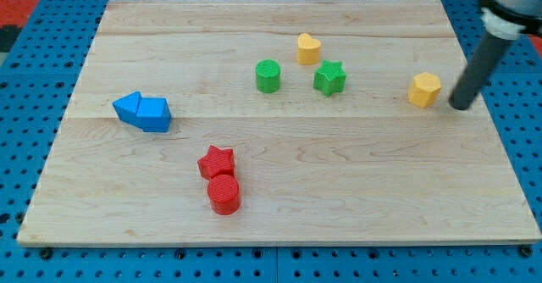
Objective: Point your at the blue cube
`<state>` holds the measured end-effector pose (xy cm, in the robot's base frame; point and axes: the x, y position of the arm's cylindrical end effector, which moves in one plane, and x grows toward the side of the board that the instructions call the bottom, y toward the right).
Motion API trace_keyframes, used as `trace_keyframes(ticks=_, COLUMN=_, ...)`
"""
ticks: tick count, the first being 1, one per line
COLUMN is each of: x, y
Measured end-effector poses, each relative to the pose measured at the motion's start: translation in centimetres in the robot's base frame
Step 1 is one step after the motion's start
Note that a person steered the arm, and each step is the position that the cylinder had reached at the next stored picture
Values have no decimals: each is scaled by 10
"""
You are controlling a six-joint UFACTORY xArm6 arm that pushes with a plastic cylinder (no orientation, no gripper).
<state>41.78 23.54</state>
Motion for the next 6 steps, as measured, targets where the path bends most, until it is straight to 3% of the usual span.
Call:
trace_keyframes(ticks=1, x=-22, y=-16)
trace_keyframes(ticks=2, x=-9, y=-8)
trace_keyframes(ticks=3, x=50, y=-42)
trace_keyframes(ticks=4, x=68, y=-173)
trace_keyframes(ticks=6, x=68, y=-348)
